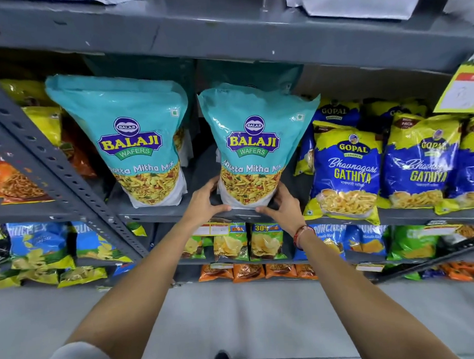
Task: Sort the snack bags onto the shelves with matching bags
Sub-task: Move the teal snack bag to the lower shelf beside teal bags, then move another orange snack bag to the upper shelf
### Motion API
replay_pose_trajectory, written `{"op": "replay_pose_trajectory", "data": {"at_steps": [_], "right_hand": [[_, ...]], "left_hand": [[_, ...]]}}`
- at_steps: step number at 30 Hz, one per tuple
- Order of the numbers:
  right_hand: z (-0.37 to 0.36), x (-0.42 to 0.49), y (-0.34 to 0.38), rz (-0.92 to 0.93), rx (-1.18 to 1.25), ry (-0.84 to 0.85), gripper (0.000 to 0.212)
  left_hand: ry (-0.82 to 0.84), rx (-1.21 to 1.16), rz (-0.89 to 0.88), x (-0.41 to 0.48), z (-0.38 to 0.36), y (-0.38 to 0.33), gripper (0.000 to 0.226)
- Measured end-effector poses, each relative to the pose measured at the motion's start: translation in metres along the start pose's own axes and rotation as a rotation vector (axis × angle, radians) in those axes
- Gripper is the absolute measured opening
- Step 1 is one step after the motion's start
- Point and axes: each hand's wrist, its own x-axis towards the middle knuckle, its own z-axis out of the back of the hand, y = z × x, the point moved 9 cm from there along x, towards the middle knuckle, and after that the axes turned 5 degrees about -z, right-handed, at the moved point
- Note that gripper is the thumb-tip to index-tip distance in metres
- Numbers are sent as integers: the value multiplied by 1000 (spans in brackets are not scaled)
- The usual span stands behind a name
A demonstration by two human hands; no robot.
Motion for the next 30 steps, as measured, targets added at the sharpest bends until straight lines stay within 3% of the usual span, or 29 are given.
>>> {"op": "replay_pose_trajectory", "data": {"at_steps": [5, 14, 17, 19, 22, 25, 30], "right_hand": [[-1, -1, 0, 5, 1, -38, 72], [0, -3, 2, -27, -27, -13, 80], [8, -7, 2, -41, -53, -88, 87], [20, -15, 8, -34, -114, -179, 76], [43, -38, 36, 53, -170, -278, 55], [75, -68, 80, 210, -148, -365, 39], [156, -131, 174, 555, -24, -553, 24]], "left_hand": [[14, 7, -3, 2, 1, 0, 87], [-15, 47, 27, -5, 2, -4, 89], [-107, 82, 40, -14, 8, -8, 86], [-237, 68, 66, -28, 16, -17, 77], [-380, -17, 60, -50, 24, -51, 53], [-330, -69, -21, -58, 20, -110, 33], [-275, -148, -254, -50, 30, -243, 24]]}}
